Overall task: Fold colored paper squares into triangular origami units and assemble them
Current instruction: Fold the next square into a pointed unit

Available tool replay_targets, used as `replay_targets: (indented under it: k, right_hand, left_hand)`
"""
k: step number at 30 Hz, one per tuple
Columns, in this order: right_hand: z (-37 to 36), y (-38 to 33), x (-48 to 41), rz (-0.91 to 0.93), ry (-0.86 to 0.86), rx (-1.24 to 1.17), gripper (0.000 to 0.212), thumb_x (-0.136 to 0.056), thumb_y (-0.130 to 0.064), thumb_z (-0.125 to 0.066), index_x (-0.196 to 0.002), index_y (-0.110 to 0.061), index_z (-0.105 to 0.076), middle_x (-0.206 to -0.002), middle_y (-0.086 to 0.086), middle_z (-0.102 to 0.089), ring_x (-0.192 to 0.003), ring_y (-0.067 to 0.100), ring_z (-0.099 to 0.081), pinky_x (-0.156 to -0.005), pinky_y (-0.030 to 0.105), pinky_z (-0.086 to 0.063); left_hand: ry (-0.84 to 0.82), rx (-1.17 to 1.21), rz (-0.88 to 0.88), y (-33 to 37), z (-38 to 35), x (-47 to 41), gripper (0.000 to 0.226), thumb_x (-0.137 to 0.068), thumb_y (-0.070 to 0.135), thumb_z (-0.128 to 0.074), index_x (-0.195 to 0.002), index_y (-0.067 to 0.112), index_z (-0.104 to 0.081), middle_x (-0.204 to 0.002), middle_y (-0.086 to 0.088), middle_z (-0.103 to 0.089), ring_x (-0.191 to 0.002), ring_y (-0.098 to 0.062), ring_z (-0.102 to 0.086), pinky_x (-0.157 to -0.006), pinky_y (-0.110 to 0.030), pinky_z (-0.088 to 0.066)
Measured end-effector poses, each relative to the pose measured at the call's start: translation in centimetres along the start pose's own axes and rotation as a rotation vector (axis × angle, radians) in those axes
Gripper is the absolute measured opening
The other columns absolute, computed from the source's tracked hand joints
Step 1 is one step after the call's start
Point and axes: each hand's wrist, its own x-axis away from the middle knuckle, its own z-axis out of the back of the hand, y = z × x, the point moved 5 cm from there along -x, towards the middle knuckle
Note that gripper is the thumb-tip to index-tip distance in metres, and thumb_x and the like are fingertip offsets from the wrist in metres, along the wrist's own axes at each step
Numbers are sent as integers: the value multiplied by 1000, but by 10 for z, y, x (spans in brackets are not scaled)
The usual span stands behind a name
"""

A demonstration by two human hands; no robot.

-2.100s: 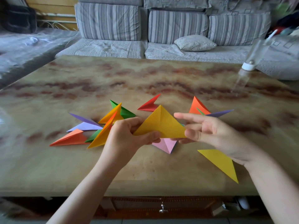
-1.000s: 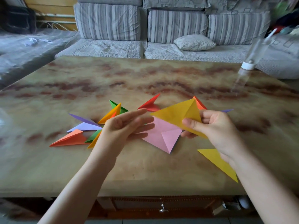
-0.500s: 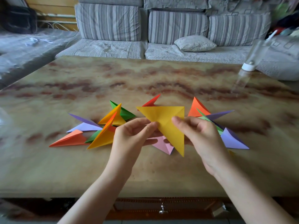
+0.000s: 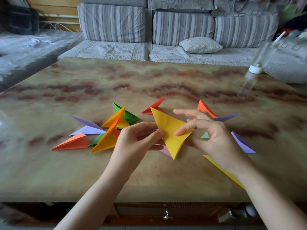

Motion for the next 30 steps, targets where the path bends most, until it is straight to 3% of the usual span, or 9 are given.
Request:
replay_targets:
  k: [2,5,11,14,17,21,26,30]
  right_hand:
    - [0,1,0,-24,12,-64,5,-74,-27,-75,-78,-25,-74,-120,-20,-61,-119,4,-52,-97,15,-38]
    - [-2,3,-1,-58,58,-209,9,-73,-25,-68,-72,-18,-74,-107,-10,-69,-103,9,-63,-87,25,-48]
    - [-1,9,-4,-153,209,-296,16,-65,-29,-72,-75,-18,-69,-72,-11,-66,-71,5,-59,-69,15,-47]
    - [-1,12,-3,-189,241,-313,25,-62,-27,-74,-82,-17,-64,-71,-10,-63,-70,9,-57,-66,20,-47]
    - [-4,13,-2,-231,230,-350,33,-60,-27,-76,-89,-18,-63,-70,-9,-61,-69,12,-55,-66,22,-46]
    - [-9,13,-1,-253,131,-285,20,-66,-29,-80,-81,-20,-70,-81,8,-70,-75,18,-59,-72,31,-48]
    - [-4,5,-3,-224,150,-421,18,-69,-25,-76,-84,-15,-72,-76,-2,-67,-73,11,-60,-66,16,-49]
    - [-1,5,-1,-248,228,-447,13,-67,-21,-71,-75,-12,-72,-66,-2,-67,-62,8,-60,-60,16,-49]
  left_hand:
    - [-7,20,-1,1,0,1,12,-84,0,-62,-92,6,-70,-76,-5,-75,-66,-14,-71,-61,-21,-57]
    - [-33,42,-2,3,-1,1,16,-85,3,-61,-99,3,-68,-83,-9,-75,-71,-17,-73,-62,-20,-57]
    - [-62,18,-14,1,-6,3,21,-87,16,-58,-99,3,-70,-84,-8,-75,-76,-17,-73,-65,-22,-57]
    - [-61,39,-29,3,-9,4,26,-76,23,-64,-95,6,-71,-84,-7,-76,-78,-17,-73,-66,-24,-58]
    - [-23,24,-55,2,-7,5,21,-68,16,-71,-89,10,-72,-80,-4,-76,-73,-14,-72,-65,-22,-57]
    - [12,-32,-86,3,-4,4,16,-74,1,-71,-85,12,-72,-73,1,-75,-67,-9,-71,-61,-18,-55]
    - [-21,-289,-156,6,-6,7,29,-74,0,-74,-79,28,-72,-66,10,-73,-59,0,-66,-62,-11,-50]
    - [-12,-327,-160,4,-8,9,24,-74,4,-75,-82,27,-74,-71,7,-74,-65,-4,-69,-68,-15,-53]
